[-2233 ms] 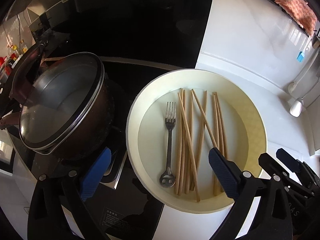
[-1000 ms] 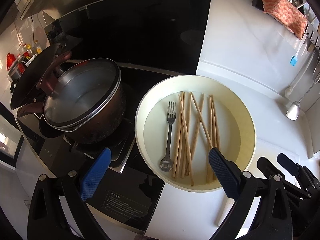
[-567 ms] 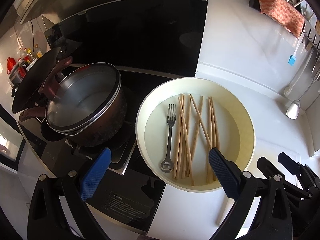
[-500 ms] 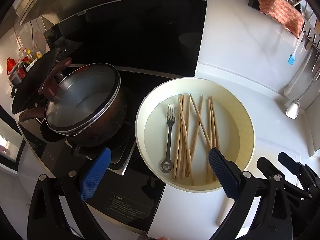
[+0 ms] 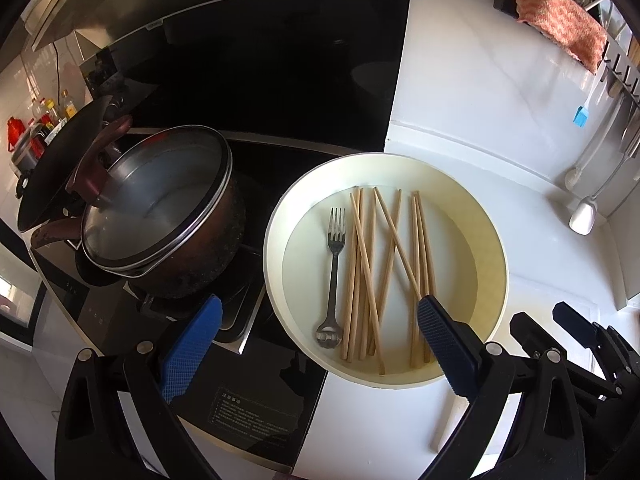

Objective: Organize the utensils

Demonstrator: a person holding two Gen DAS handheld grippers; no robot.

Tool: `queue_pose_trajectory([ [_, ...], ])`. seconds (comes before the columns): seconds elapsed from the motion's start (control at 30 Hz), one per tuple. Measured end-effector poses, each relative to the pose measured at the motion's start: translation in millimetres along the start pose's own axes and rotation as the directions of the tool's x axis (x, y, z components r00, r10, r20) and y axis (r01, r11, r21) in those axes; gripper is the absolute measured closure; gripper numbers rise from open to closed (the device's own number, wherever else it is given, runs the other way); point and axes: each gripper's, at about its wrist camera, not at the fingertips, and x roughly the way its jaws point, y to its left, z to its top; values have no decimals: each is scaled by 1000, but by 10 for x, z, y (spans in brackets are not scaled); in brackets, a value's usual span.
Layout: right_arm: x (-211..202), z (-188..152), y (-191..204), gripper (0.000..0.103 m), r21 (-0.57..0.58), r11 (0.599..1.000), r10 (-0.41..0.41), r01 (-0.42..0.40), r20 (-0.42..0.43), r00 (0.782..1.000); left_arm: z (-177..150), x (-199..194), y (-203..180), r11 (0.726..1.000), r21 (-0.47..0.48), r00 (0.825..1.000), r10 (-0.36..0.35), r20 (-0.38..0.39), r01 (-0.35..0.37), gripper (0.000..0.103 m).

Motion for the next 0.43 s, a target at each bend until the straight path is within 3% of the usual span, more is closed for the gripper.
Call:
queue_pose_trajectory([
  [0.43,29,4,71,39,-2,1000,1,-1,1,1000,16,49,68,1000,-4,999,21,-26,-21,7],
])
